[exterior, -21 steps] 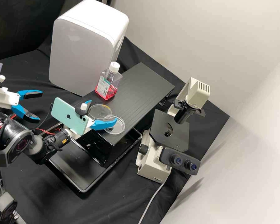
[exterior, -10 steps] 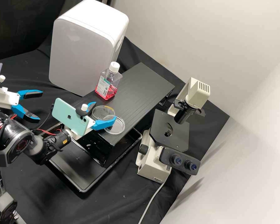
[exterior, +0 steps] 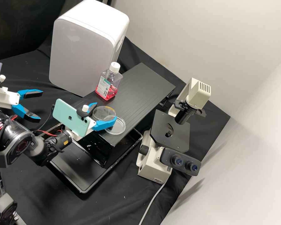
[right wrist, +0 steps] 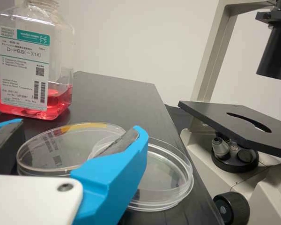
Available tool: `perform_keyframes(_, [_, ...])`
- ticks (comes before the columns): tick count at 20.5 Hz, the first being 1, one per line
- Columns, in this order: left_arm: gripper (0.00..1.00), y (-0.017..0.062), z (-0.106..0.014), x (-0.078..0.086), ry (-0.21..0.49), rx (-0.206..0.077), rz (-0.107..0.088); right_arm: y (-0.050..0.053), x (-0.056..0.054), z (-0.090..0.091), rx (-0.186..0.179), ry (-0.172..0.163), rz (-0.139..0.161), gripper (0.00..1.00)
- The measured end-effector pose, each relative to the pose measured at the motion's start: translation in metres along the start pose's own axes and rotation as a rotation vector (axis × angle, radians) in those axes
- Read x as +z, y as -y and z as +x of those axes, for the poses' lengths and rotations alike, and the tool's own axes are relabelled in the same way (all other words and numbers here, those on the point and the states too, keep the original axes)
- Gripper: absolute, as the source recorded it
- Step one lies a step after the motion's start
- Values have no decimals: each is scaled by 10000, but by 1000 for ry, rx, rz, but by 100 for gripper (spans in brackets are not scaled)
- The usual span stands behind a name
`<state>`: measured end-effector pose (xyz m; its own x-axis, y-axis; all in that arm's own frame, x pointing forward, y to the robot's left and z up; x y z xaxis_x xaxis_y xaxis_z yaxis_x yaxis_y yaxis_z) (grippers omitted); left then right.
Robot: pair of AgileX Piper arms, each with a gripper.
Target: Place the lid on the petri dish
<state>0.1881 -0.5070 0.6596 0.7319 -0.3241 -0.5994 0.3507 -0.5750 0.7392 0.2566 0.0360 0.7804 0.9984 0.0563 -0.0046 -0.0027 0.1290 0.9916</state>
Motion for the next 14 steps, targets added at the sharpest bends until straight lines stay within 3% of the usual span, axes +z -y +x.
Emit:
perform_keyframes(3, [100,0,0,-1,-1,0,-1,-29,15,-31,5,-4,15,0])
perform_keyframes(8, [100,-2,0,-6,-6,2,-3,-195,26,-139,63,1,29,0])
perform_keyframes(14, [100,-4,0,-13,-14,5,-6,-320,115,-219,113,33,88,0])
